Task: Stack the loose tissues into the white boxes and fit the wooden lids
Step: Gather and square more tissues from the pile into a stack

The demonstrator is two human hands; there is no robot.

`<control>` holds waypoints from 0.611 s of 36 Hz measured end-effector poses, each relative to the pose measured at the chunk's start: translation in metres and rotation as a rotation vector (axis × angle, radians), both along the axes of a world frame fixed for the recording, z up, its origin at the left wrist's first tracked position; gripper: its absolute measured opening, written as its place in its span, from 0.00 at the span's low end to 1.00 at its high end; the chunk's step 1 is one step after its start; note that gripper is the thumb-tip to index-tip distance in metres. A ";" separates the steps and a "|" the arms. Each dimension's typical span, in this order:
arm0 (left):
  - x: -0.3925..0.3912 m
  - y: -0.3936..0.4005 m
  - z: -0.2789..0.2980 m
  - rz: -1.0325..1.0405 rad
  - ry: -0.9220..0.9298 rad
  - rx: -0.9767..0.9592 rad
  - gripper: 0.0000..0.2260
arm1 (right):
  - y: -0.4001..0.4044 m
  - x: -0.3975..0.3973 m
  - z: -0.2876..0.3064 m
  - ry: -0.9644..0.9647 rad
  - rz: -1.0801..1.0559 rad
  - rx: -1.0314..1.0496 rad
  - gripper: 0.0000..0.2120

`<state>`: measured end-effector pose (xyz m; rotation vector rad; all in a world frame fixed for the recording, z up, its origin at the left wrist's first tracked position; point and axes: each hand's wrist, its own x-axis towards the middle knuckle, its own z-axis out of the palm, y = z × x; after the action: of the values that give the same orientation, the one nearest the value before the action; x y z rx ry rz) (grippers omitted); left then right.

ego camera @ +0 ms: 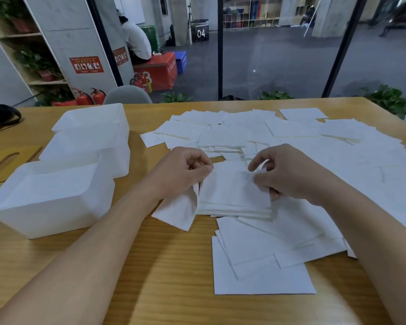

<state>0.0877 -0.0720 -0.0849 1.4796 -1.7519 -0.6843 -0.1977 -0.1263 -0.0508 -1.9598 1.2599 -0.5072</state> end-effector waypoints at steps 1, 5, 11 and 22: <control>0.000 0.001 0.001 -0.008 -0.007 0.009 0.02 | 0.000 0.000 -0.001 0.017 0.005 -0.001 0.10; 0.001 0.006 0.006 -0.029 -0.073 0.023 0.07 | 0.002 0.001 -0.001 0.067 0.024 -0.049 0.09; 0.010 0.008 0.017 -0.056 -0.034 0.126 0.22 | 0.001 0.000 -0.002 0.095 0.067 -0.055 0.07; 0.023 0.007 0.013 -0.050 -0.234 0.070 0.14 | -0.006 -0.004 -0.007 0.078 0.118 -0.059 0.06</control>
<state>0.1108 -0.0651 -0.0716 1.6226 -1.9643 -0.6239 -0.2021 -0.1320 -0.0580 -2.1073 1.1806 -0.4170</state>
